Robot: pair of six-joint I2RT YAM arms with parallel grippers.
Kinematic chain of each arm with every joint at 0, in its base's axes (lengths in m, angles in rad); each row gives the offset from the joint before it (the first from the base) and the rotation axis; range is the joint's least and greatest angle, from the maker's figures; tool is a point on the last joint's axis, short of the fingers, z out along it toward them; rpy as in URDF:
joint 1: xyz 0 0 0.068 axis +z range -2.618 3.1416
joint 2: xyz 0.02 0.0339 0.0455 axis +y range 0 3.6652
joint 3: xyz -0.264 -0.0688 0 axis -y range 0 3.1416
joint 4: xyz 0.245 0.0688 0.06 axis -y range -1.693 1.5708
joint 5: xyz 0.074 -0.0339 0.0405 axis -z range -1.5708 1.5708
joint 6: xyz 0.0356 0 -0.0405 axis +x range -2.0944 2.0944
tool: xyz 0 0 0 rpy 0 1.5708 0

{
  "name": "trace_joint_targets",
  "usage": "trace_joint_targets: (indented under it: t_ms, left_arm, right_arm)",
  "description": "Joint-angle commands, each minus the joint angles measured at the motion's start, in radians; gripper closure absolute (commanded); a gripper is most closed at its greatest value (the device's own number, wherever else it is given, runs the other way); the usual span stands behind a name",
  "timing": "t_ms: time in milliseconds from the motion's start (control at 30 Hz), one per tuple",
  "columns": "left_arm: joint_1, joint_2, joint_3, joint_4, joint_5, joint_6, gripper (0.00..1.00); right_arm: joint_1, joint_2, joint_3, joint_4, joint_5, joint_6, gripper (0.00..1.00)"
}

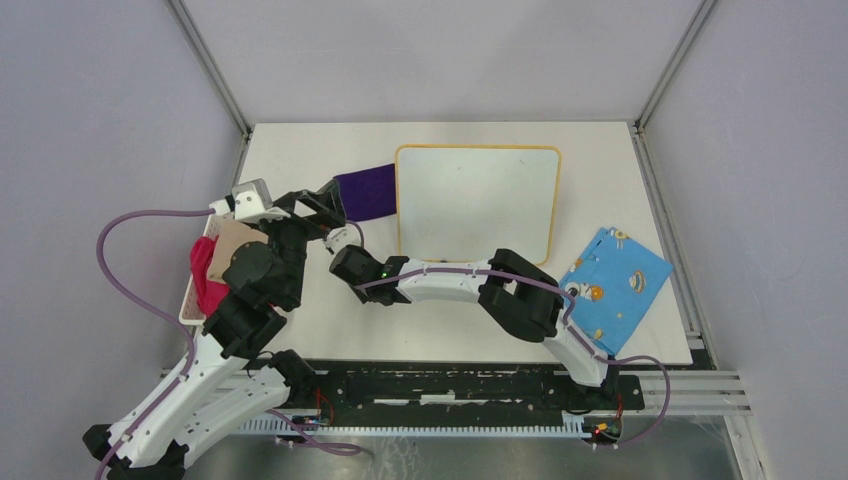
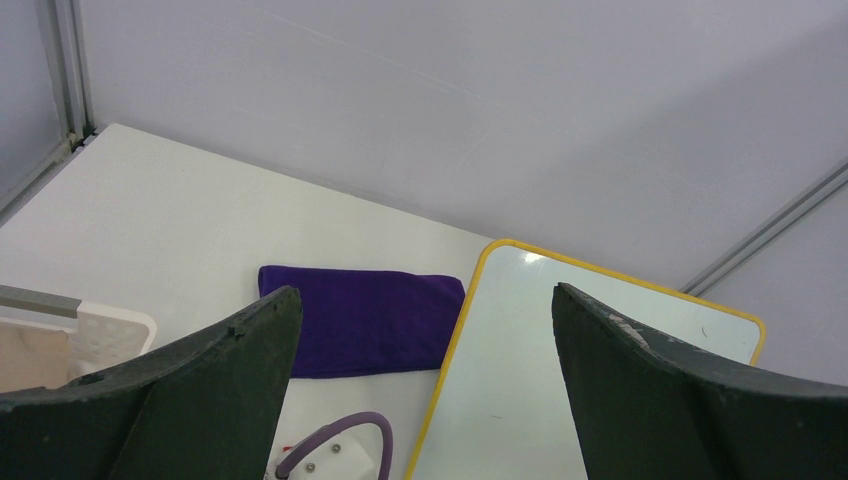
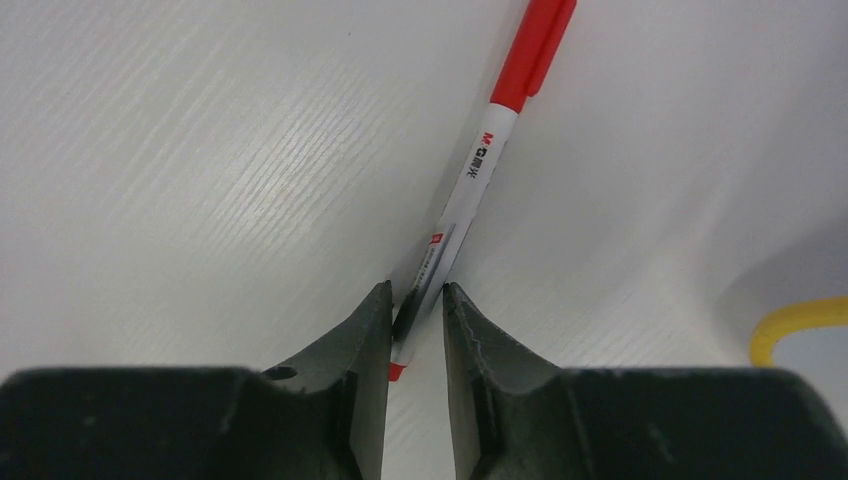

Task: Write a sentence on the whiteboard
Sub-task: Move the whiteboard marker to the center of the board.

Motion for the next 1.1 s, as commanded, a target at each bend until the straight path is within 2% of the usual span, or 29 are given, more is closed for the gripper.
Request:
trace_joint_targets:
  t_ms: [0, 233, 400, 533, 667, 900, 1067]
  left_arm:
    - [-0.006, 0.003, 0.012, 0.046, -0.029, 0.014, 0.0]
    - [-0.008, 0.007, 0.014, 0.044, -0.026, 0.015, 0.0]
    - [-0.01, 0.02, 0.013, 0.044, -0.019, 0.016, 0.0]
    - [-0.01, 0.04, 0.015, 0.042, 0.003, 0.012, 0.0]
    - [-0.01, 0.063, 0.019, 0.035, 0.021, 0.007, 0.0]
    - [-0.01, 0.093, 0.023, 0.029, 0.033, 0.005, 0.0]
    - [-0.01, 0.103, 0.027, 0.025, 0.039, 0.009, 0.0]
  right_arm:
    - [-0.009, -0.04, -0.071, 0.015, -0.017, 0.007, 0.78]
    - [-0.014, -0.292, -0.435, 0.095, 0.021, -0.036, 0.86]
    - [-0.02, -0.495, -0.697, 0.103, 0.047, -0.053, 0.87]
    - [-0.019, -0.633, -0.846, 0.091, 0.033, -0.071, 0.87]
    - [-0.021, -0.699, -0.904, 0.063, 0.03, -0.085, 0.84]
    - [-0.033, -0.685, -0.894, 0.066, -0.012, -0.093, 0.62]
    - [-0.073, -0.664, -0.861, 0.074, -0.064, -0.107, 0.59]
